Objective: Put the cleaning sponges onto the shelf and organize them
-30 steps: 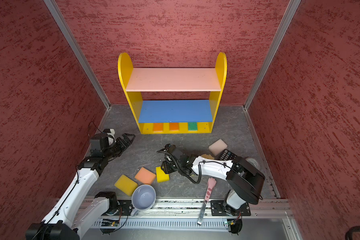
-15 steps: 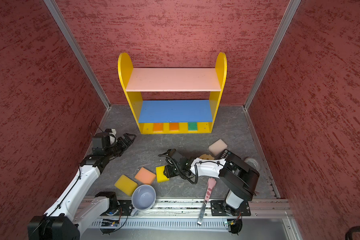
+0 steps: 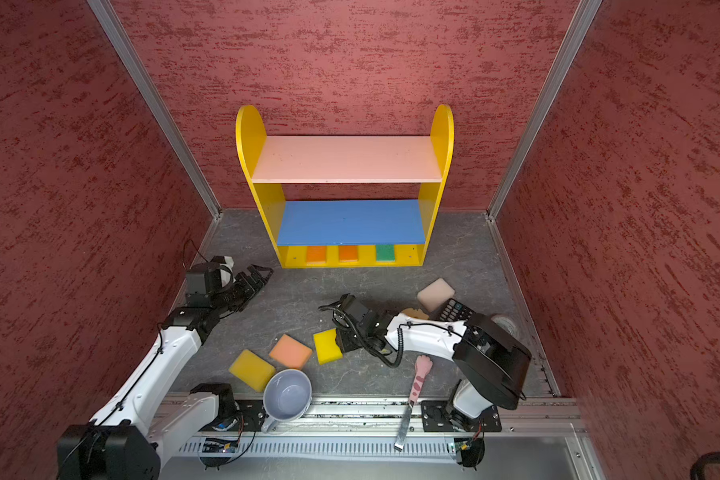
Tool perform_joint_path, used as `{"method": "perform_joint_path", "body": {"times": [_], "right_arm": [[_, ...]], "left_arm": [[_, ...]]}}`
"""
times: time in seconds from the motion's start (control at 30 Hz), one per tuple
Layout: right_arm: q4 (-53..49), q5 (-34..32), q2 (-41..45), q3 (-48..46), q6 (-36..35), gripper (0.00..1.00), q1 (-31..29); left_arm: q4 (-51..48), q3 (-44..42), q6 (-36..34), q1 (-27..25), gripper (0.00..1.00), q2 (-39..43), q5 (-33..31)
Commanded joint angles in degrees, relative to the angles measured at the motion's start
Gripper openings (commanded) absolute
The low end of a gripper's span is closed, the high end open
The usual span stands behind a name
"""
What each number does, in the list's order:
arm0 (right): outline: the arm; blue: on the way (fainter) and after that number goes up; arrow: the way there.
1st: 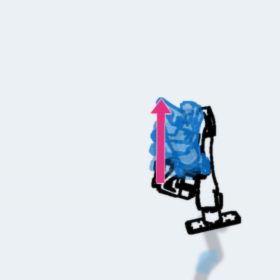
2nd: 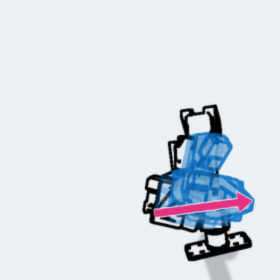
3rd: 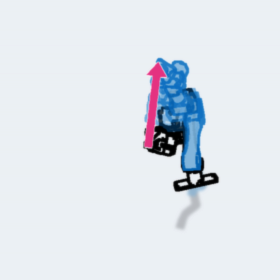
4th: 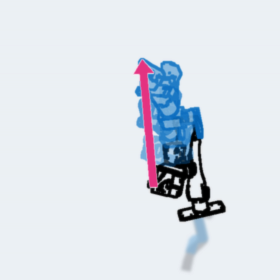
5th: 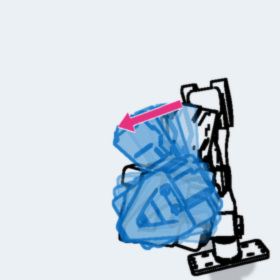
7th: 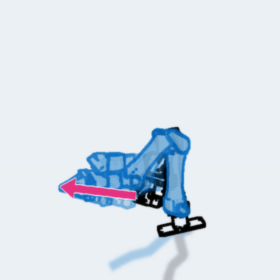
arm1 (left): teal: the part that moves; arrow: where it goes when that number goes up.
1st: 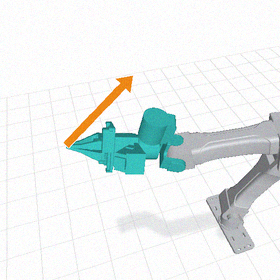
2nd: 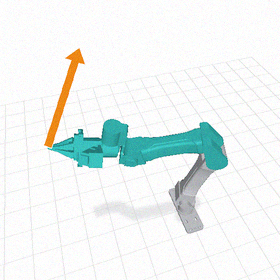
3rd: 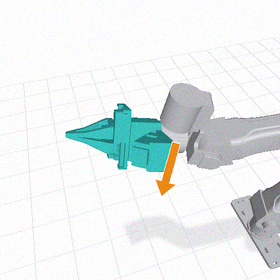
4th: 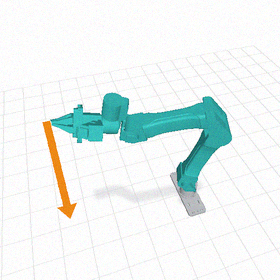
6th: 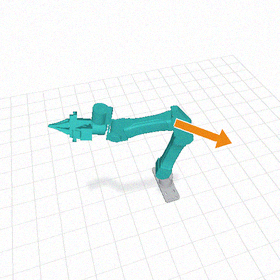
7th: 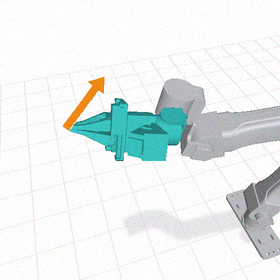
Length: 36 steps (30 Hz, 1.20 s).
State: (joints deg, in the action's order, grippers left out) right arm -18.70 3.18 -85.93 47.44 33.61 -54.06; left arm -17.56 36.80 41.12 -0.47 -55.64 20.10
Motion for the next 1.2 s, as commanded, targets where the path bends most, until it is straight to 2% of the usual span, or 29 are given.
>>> {"method": "perform_joint_path", "body": {"times": [0.0, 0.13, 0.23, 0.37, 0.7, 0.83, 0.9, 1.07, 1.17], "right_arm": [[-7.9, -8.9, 7.0, -0.7, -0.7, 0.53, 4.1], [-9.9, -9.6, 12.2, -2.6, 0.0, 0.54, 8.7], [-9.3, -9.2, 12.5, -2.3, -0.9, 0.54, 9.2], [-3.5, -5.1, 9.6, -0.2, -5.0, 0.45, 7.6], [3.8, 9.1, -10.4, 17.9, -17.3, 0.46, -0.8], [2.9, 9.8, -16.9, 24.2, -20.7, 0.47, -5.1], [3.4, 12.4, -19.5, 26.1, -21.2, 0.48, -6.7], [4.1, 17.2, -24.6, 28.5, -21.6, 0.49, -8.6], [2.4, 17.0, -27.4, 30.2, -22.2, 0.48, -9.4]], "left_arm": [[-0.7, 2.3, -2.5, -0.6, 0.97, -0.9, -0.4], [-5.8, 4.9, -5.6, -2.0, 0.94, -2.3, -1.9], [-13.7, 8.4, -10.2, -3.8, 0.93, -4.7, -5.3], [-21.6, 10.5, -13.4, -5.3, 0.93, -7.6, -6.1], [-16.2, 4.5, -7.4, -4.0, 0.96, -1.8, -2.4], [-17.6, 5.5, -7.5, -3.4, 0.97, -1.1, -2.4], [-18.7, 5.4, -7.2, -2.1, 0.98, 0.0, -2.8], [-16.4, 2.0, -5.2, 7.9, 0.99, 1.2, 7.2], [-16.2, 0.7, -5.2, 11.6, 0.99, 2.0, 8.7]]}}
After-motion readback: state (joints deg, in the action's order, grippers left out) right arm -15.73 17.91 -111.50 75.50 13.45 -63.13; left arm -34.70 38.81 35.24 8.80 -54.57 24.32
